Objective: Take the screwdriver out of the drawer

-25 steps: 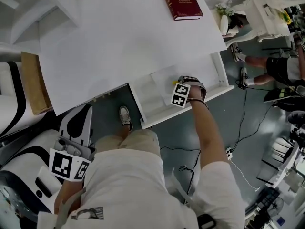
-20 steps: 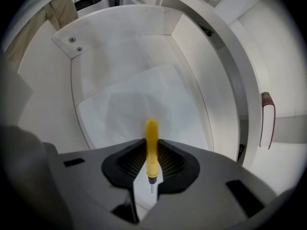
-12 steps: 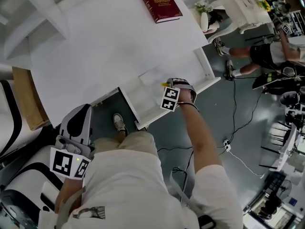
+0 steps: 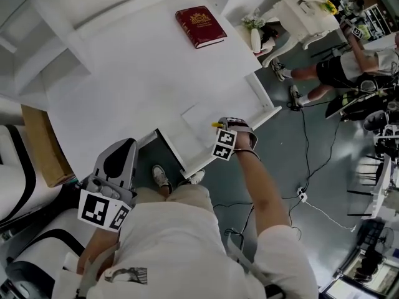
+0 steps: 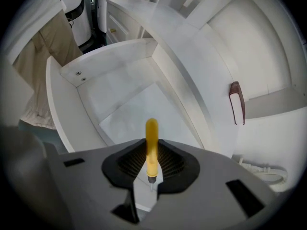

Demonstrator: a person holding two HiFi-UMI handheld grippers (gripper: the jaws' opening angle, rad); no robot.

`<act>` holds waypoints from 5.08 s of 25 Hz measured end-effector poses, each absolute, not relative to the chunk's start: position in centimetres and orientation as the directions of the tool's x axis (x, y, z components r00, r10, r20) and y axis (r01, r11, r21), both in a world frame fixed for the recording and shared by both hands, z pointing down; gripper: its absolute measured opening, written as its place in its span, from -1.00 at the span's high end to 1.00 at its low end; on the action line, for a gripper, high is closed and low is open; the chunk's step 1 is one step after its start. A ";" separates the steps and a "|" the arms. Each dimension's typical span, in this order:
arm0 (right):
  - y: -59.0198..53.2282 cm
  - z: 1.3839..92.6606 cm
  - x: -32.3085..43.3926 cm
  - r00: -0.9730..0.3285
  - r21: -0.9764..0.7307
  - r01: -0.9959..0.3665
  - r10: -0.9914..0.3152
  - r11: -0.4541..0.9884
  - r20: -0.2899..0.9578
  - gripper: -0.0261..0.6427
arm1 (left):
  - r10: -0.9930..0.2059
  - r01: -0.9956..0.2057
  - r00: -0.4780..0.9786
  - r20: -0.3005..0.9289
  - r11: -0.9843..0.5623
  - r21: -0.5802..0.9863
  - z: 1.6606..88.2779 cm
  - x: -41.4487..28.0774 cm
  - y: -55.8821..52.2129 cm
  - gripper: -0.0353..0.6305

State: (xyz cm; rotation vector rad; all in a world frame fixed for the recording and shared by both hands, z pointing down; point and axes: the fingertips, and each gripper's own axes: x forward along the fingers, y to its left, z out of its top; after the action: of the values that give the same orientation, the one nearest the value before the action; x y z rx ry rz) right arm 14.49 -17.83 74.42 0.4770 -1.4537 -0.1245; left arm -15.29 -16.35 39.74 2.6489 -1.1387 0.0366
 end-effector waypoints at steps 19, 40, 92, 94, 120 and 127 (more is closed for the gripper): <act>-16.1 68.2 16.8 0.000 0.472 -0.417 -0.519 0.777 0.854 0.68 | -0.687 -0.682 0.726 0.022 -0.716 0.150 34.6 -7.7 -14.6 0.85; -16.7 58.7 23.0 -0.157 0.353 -0.798 -0.734 0.488 0.661 0.68 | -0.729 -0.725 0.684 -0.027 -0.684 0.078 31.7 -2.8 -15.2 0.85; -7.5 19.0 26.8 -0.071 0.186 -0.982 -0.980 0.035 -0.188 0.68 | -0.824 -0.850 0.510 -0.248 -0.526 0.001 21.3 -14.7 -18.8 0.85; -7.1 19.4 26.7 -0.051 0.166 -0.986 -0.982 0.020 -0.184 0.68 | -0.834 -0.858 0.497 -0.239 -0.514 0.009 21.6 -15.5 -18.7 0.85; -9.5 21.8 18.2 -0.097 0.121 -0.989 -0.988 0.083 -0.119 0.68 | -0.852 -0.860 0.486 -0.195 -0.506 0.066 24.6 -20.0 -18.6 0.84; -9.3 21.7 17.1 -0.098 0.125 -0.989 -0.989 0.083 -0.115 0.68 | -0.842 -0.848 0.504 -0.190 -0.524 0.074 24.9 -20.4 -18.8 0.85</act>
State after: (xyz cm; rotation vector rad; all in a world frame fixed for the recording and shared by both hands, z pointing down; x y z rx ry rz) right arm 17.13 -9.27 21.66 2.1103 -2.3125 -0.2682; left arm -20.43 -18.81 24.88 2.7491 -1.5453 -0.3222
